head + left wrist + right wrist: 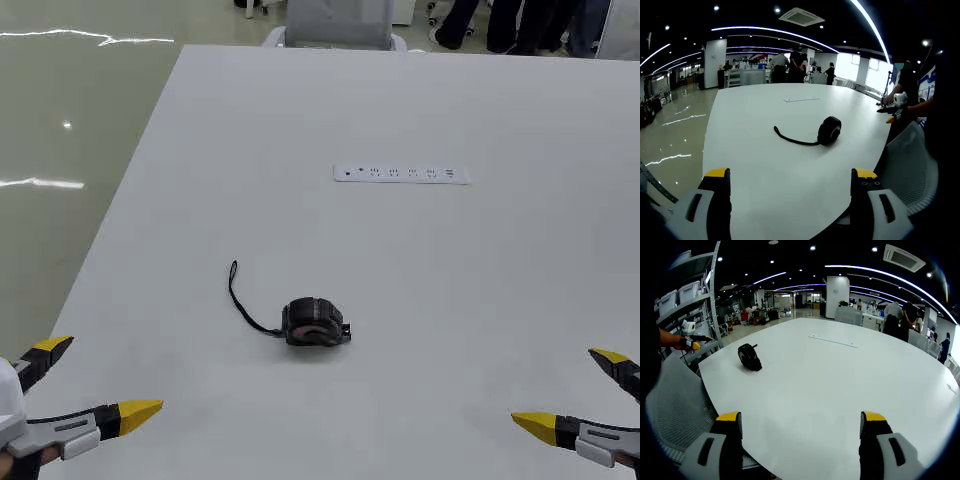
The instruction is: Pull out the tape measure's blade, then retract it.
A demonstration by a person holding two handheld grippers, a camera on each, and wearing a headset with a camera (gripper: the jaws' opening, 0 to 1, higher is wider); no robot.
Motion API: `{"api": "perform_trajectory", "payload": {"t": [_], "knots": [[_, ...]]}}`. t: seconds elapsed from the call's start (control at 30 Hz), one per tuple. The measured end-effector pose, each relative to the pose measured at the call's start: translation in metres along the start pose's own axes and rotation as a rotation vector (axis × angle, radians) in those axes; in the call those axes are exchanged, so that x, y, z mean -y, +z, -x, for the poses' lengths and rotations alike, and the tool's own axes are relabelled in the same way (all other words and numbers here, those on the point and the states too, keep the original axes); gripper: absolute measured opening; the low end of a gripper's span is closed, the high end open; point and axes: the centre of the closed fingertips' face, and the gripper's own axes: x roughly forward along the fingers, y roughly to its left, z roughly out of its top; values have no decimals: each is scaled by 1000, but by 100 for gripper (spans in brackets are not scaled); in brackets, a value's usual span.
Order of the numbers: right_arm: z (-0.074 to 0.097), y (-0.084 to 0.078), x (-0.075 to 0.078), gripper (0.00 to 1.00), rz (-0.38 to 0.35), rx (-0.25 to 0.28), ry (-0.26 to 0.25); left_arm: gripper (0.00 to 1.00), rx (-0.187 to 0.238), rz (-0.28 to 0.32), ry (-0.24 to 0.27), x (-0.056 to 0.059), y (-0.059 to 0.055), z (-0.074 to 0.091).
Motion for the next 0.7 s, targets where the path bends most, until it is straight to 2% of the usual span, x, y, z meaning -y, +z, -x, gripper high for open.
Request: {"api": "perform_trajectory", "payload": {"t": [0.07,0.17,0.27,0.37,0.43,0.7], "knots": [[1,-2,2,100,-4,-6,-6,99,-6,-8,-3,1,-2,-1],[2,-3,3,100,-18,-12,-16,99,-1,25,7,-2,-5,0],[1,-4,1,100,-29,-8,-11,99,-5,24,26,-5,-6,1],[-3,-9,0,100,-17,-13,3,99,-6,22,34,-7,-6,1],[-2,-11,0,100,17,-35,1,99,-11,18,46,-9,-7,2],[1,-12,4,100,-14,-3,-8,99,-17,28,52,-4,-11,5]]}}
